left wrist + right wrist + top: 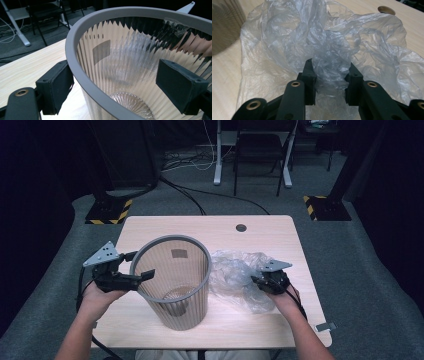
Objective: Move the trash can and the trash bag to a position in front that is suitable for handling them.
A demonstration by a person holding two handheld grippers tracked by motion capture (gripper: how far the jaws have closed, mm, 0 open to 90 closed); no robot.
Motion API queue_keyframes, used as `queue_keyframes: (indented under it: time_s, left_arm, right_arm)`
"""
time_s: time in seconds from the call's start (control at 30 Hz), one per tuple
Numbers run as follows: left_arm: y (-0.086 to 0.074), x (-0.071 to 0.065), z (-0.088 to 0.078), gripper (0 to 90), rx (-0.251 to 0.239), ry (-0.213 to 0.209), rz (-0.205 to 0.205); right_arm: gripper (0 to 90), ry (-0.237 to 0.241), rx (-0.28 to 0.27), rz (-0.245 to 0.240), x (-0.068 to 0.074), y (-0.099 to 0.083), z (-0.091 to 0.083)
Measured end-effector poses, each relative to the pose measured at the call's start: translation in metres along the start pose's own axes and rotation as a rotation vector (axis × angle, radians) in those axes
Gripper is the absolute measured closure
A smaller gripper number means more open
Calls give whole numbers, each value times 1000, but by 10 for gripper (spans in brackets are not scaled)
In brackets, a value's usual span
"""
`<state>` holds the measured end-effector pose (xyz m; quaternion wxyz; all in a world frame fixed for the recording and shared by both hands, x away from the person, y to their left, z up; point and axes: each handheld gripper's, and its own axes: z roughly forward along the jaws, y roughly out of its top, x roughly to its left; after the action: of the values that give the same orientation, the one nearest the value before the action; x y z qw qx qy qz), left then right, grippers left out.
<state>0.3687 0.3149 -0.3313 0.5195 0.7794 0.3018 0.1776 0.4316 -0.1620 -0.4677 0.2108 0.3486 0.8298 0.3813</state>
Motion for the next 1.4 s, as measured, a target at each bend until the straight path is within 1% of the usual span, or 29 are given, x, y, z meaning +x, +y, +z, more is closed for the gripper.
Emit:
queue_keyframes:
  time_s: [0.1, 0.2, 0.33, 0.43, 0.67, 0.8, 1.03, 1.1, 1.23, 1.27, 1.33, 1.4]
  left_arm:
    - [1, -2, 3, 142, -5, -14, 1]
    - [1, -4, 4, 143, -5, -18, 4]
    - [1, -5, 4, 143, -3, -19, 5]
    - [1, -6, 4, 143, -2, -24, 7]
    - [2, -11, 6, 143, -2, -35, 12]
    - [3, -12, 7, 143, 1, -38, 16]
    - [3, -16, 7, 143, 11, -34, 24]
    - [3, -17, 6, 143, 14, -33, 25]
    - [3, -18, 6, 143, 17, -36, 28]
    - [3, -18, 6, 143, 17, -36, 28]
    - [3, -18, 6, 142, 15, -42, 27]
    - [3, -17, 6, 142, 12, -46, 23]
  right_arm:
    - [675, 1, 12, -6, 1, -5, -8]
    - [674, 1, 22, -29, 4, -9, -17]
    - [672, 12, 16, -21, 7, -17, -28]
    - [668, 8, 21, -32, 11, -23, -36]
    - [661, 11, 19, -35, 15, -34, -47]
    - [658, 25, 9, -37, 18, -37, -54]
    - [660, 46, 10, -62, 25, -45, -63]
    - [660, 61, 1, -66, 26, -47, -66]
    - [660, 62, 4, -95, 29, -50, -73]
    - [657, 62, 3, -97, 29, -51, -74]
    - [618, 60, -1, -87, 29, -53, -75]
    - [580, 60, -12, -66, 28, -53, -77]
